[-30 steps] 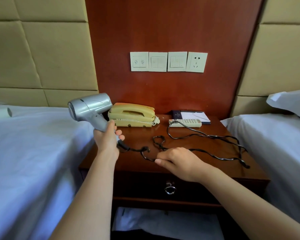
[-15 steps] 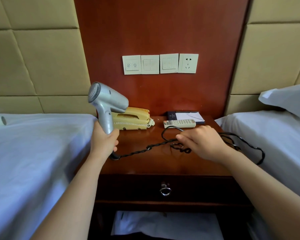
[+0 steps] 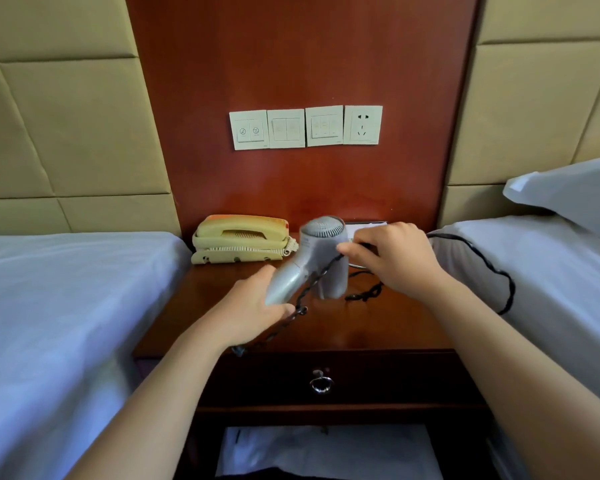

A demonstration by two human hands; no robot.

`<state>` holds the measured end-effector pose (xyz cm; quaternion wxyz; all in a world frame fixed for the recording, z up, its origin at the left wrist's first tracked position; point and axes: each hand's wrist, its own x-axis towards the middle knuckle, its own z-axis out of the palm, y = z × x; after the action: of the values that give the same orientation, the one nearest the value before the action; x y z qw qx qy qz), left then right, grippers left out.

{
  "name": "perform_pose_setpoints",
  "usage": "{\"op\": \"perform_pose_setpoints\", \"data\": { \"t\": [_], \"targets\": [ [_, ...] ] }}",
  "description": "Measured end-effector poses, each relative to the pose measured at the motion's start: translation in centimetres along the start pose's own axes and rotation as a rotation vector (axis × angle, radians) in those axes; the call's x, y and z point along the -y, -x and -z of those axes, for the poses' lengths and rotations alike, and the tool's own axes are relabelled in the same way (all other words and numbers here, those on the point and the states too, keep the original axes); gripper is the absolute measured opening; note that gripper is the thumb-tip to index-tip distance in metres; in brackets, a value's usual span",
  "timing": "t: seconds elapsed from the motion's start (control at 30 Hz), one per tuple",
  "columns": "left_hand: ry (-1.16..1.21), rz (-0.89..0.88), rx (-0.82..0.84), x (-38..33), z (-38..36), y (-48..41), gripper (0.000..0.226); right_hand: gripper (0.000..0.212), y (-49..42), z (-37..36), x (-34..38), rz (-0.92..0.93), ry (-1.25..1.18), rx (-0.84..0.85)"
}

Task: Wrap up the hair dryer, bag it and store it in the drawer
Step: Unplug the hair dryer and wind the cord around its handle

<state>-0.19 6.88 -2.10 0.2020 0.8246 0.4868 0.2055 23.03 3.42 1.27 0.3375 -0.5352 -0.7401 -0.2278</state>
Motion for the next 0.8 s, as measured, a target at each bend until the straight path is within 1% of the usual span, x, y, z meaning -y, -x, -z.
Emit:
{"op": "perform_pose_setpoints", "data": {
  "t": [0.07, 0.1, 0.2, 0.27, 0.33, 0.37, 0.4, 0.5, 0.57, 0.7, 0.8],
  "targets": [
    [0.113, -0.018, 0.108, -0.9, -0.7, 0.4, 0.012, 0.058, -0.2, 0.0, -0.1, -0.025, 0.013, -0.008],
    [0.217, -0.003, 0.142, -1.4, -0.9, 0.6, 0.012, 0.06, -0.2, 0.0, -0.2, -0.04, 0.013, -0.013],
    [0.544, 0.096, 0.187, -2.6, -0.8, 0.9, 0.032, 0.062, -0.3, 0.0, -0.4, -0.068, 0.01, -0.029],
    [0.62, 0.108, 0.223, -2.9, -0.5, 1.2, 0.044, 0.056, -0.5, 0.2, -0.2, -0.049, 0.01, -0.05],
    [0.605, 0.083, 0.269, -3.2, -0.5, 1.5, 0.053, 0.05, -0.6, 0.4, 0.1, -0.023, -0.004, -0.063],
    [0.566, 0.067, 0.278, -3.3, -0.5, 1.6, 0.058, 0.048, -0.7, 0.6, 0.3, -0.011, -0.008, -0.062],
    [0.508, 0.052, 0.277, -3.3, -0.7, 1.6, 0.058, 0.047, -0.7, 0.7, 0.4, 0.001, -0.006, -0.062],
    [0.332, 0.008, 0.284, -3.5, -1.3, 1.4, 0.033, 0.047, -0.8, 0.6, 0.7, 0.021, 0.0, -0.065],
    [0.279, 0.009, 0.275, -3.5, -1.6, 1.4, 0.024, 0.049, -0.8, 0.3, 0.5, 0.022, 0.003, -0.062],
    [0.243, -0.009, 0.242, -3.0, -1.7, 1.3, 0.027, 0.05, -0.6, 0.5, -0.3, -0.042, 0.006, 0.056],
    [0.269, 0.012, 0.214, -2.3, -1.3, 1.2, 0.03, 0.04, -0.4, 0.8, -0.9, -0.076, -0.045, 0.183]
  ]
}}
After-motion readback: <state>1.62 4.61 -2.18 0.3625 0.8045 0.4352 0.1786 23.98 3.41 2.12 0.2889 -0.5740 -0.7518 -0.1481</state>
